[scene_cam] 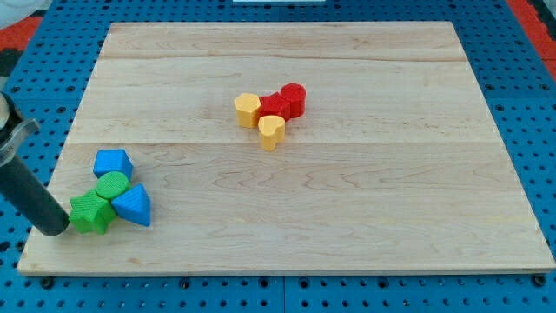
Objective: Slide the green star to the right side
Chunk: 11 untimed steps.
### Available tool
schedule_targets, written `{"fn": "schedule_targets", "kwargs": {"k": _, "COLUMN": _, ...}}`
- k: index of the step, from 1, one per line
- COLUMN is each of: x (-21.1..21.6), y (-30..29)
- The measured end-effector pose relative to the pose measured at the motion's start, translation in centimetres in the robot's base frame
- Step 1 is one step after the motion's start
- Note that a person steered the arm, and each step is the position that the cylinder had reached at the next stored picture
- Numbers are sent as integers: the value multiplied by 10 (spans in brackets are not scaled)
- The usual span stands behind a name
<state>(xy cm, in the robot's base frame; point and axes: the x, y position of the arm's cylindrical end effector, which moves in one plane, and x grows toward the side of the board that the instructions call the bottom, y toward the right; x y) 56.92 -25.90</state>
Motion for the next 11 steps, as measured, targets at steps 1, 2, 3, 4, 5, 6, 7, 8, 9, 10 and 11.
{"fn": "schedule_targets", "kwargs": {"k": 1, "x": 0, "y": 0}}
{"fn": "schedule_targets", "kwargs": {"k": 2, "x": 0, "y": 5}}
{"fn": "schedule_targets", "kwargs": {"k": 3, "x": 0, "y": 5}}
{"fn": "schedule_targets", "kwargs": {"k": 4, "x": 0, "y": 7}}
{"fn": "schedule_targets", "kwargs": {"k": 5, "x": -1, "y": 14}}
{"fn": "schedule_targets", "kwargs": {"k": 6, "x": 8, "y": 29}}
{"fn": "schedule_targets", "kwargs": {"k": 7, "x": 34, "y": 68}}
{"fn": "schedule_targets", "kwargs": {"k": 8, "x": 48, "y": 100}}
{"fn": "schedule_targets", "kwargs": {"k": 9, "x": 48, "y": 157}}
{"fn": "schedule_targets", "kwargs": {"k": 10, "x": 27, "y": 254}}
{"fn": "schedule_targets", "kwargs": {"k": 11, "x": -14, "y": 274}}
